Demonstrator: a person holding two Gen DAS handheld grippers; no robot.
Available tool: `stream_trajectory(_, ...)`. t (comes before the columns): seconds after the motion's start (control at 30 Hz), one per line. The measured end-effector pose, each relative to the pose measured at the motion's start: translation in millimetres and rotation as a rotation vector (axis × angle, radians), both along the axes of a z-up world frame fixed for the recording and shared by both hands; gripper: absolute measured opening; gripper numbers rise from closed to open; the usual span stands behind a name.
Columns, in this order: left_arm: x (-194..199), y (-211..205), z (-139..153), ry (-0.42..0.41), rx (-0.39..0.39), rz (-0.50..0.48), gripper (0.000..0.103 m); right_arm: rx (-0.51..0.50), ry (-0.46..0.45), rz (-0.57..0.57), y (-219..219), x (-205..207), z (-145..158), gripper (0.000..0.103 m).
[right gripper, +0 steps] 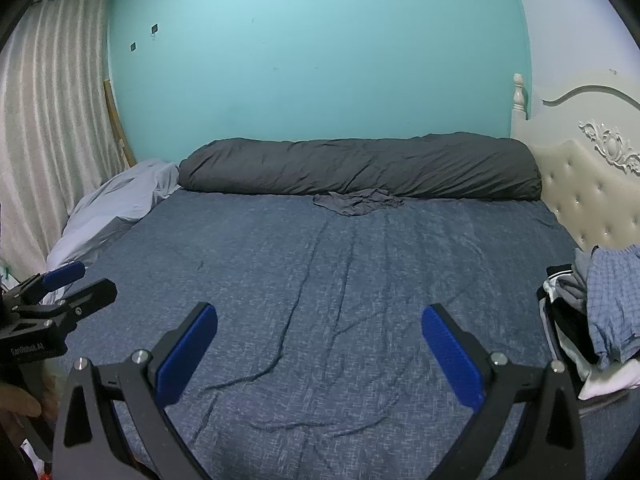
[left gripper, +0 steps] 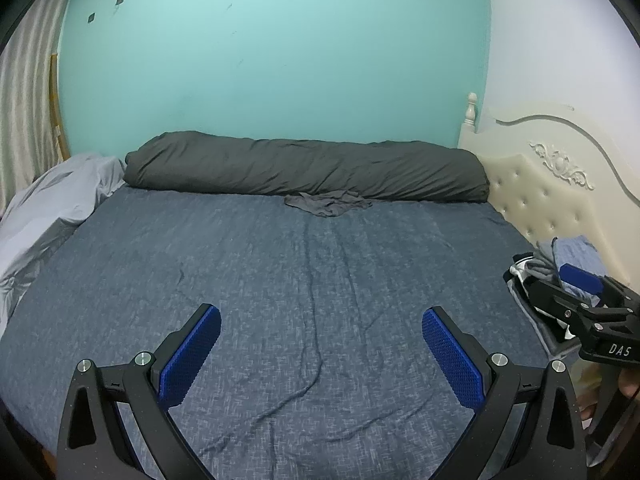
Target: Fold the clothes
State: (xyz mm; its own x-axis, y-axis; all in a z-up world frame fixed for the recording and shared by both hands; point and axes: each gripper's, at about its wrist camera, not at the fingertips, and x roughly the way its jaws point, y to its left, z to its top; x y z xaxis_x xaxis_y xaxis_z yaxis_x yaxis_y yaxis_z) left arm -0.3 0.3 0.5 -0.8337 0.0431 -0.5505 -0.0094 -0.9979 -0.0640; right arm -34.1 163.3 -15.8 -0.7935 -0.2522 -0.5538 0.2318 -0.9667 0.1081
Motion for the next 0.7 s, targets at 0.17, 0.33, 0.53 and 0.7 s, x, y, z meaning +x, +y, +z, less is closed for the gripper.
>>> stream_trajectory(0.17, -2, 3, 4, 0.008, 0.001, -0.004, 0.103, 0.001, -0.006, 0.002, 2, 0, 0, 0.103)
stream_trajectory(0.33, 2, 1, 2, 0.011, 0.003, -0.009, 0.103, 0.002, -0.01, 0.001, 5, -1, -1, 0.103)
stream_trajectory(0.53, 0, 6, -5, 0.012, 0.003, -0.006, 0.103, 0.002, -0.014, -0.004, 7, -4, -1, 0.103)
stream_trajectory(0.7, -1, 9, -7, 0.011, 0.002, -0.009, 0.103, 0.001, -0.016, -0.007, 9, -3, -2, 0.103)
